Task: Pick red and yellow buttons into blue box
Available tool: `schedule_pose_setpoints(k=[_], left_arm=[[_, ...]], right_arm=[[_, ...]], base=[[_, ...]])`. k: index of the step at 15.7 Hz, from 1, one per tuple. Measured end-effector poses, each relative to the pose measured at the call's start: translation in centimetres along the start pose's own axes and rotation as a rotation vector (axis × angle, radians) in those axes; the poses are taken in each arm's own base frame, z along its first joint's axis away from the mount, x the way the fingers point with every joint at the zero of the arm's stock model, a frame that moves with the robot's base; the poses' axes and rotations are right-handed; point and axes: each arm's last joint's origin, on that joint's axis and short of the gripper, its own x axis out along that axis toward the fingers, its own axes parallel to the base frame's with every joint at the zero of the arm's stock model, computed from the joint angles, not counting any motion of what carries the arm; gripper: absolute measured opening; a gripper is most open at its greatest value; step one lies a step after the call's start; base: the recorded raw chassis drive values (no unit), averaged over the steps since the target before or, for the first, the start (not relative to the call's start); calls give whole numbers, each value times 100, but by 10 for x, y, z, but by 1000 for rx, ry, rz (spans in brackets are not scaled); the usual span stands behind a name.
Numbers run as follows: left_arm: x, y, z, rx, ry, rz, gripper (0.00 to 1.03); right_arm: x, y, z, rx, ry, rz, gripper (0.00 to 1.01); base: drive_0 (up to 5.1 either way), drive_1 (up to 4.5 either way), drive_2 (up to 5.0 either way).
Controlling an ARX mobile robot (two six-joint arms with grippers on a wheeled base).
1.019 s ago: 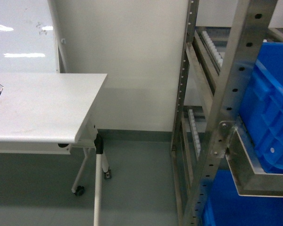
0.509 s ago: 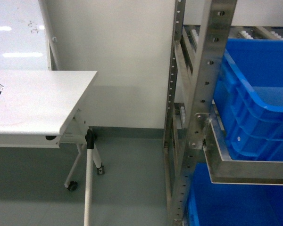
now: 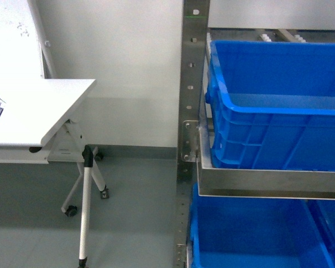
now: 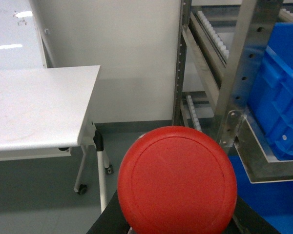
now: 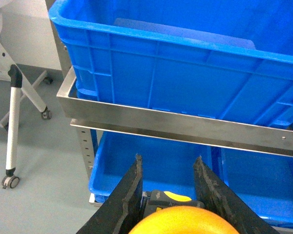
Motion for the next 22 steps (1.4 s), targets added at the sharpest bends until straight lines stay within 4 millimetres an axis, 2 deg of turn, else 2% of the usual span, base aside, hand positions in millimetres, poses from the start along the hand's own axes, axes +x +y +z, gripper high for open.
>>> schedule_pose_setpoints(k=[5, 15, 22], left_arm=[[0, 0, 0, 0, -1, 0, 23], [0, 0, 0, 0, 0, 0, 23], [0, 0, 0, 0, 0, 0, 23]], right_arm=[[0, 0, 0, 0, 0, 0, 29], [0, 0, 0, 0, -1, 0, 29], [0, 0, 0, 0, 0, 0, 29]], base=[[477, -370, -95], [503, -236, -236], [430, -30, -430]])
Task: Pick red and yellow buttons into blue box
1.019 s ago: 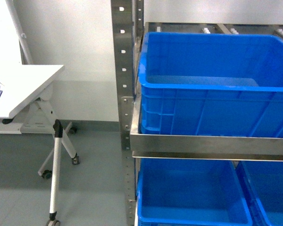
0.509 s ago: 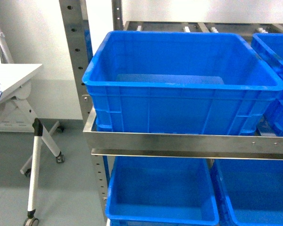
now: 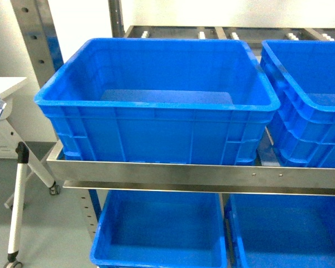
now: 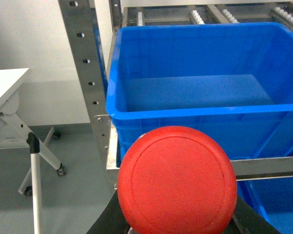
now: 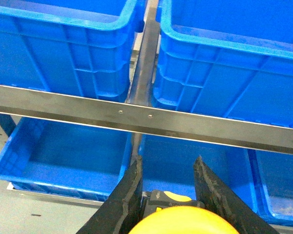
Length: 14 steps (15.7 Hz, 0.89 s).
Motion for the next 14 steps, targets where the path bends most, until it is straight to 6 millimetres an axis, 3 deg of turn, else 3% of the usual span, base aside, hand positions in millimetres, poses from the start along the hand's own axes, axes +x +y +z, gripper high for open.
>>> schedule_pose_setpoints(k=[14], left_arm=[[0, 0, 0, 0, 0, 0, 23]], right_arm=[[0, 0, 0, 0, -1, 0, 29]], base=[[464, -99, -370]])
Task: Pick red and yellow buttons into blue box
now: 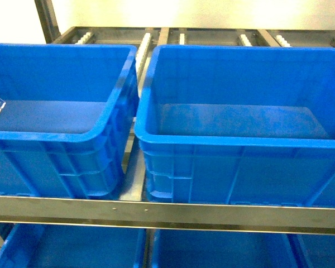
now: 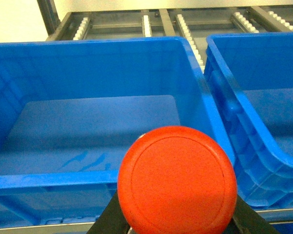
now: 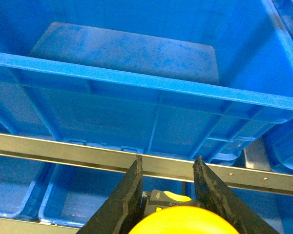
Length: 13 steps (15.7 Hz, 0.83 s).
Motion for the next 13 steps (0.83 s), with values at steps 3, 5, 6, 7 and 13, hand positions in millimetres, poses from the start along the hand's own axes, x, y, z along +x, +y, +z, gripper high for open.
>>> schedule_pose_setpoints(k=[3, 5, 6, 7, 13], left_arm=[[0, 0, -1, 1, 5, 0, 23], [0, -1, 0, 1, 0, -11, 23], [0, 0, -1, 2, 6, -5, 23], [0, 0, -1, 2, 4, -5, 23], [0, 0, -1, 3, 8, -4, 23]], right_arm=[[0, 0, 0, 0, -1, -1, 29], [0, 0, 0, 0, 0, -5, 29], [0, 0, 0, 0, 1, -5, 29], [0, 0, 0, 0, 1, -5, 29], [0, 0, -1, -1, 6, 0, 29]], base=[[478, -117, -363], [478, -117, -363], [478, -117, -363], [478, -117, -363], [157, 170, -336]])
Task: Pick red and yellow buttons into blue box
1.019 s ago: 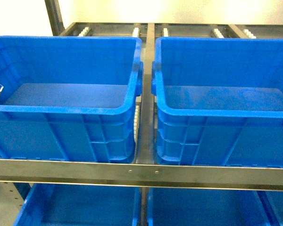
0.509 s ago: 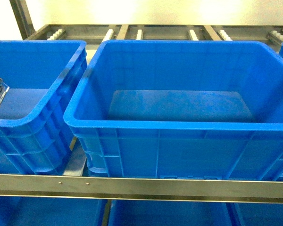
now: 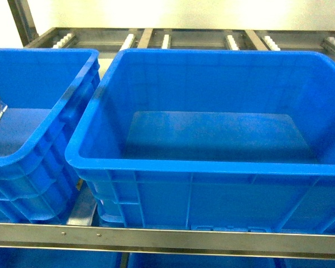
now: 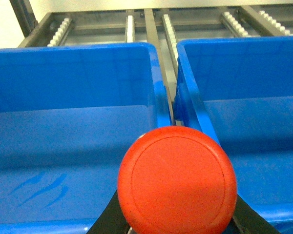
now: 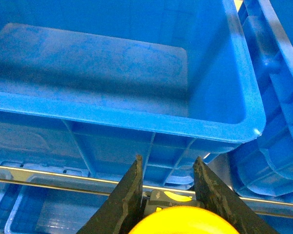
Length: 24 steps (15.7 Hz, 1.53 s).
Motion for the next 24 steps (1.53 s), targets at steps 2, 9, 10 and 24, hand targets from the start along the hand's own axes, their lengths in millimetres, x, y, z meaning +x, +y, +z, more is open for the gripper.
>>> schedule_pose_setpoints(k=[2, 9, 10, 24], left_arm=[[0, 0, 1, -2, -7, 0, 23], [0, 0, 0, -1, -5, 0, 23], [0, 0, 0, 0, -2, 1, 23], [0, 1, 1, -1, -5, 5, 23]], right_arm=[[0, 0, 0, 0, -3, -1, 29], [0, 0, 0, 0, -2, 0, 29], [0, 0, 0, 0, -3, 1, 29], [1, 2, 7, -5, 9, 29, 29]], base=[[0, 0, 0], [70, -21, -48], [491, -148, -333], [243, -14, -248]])
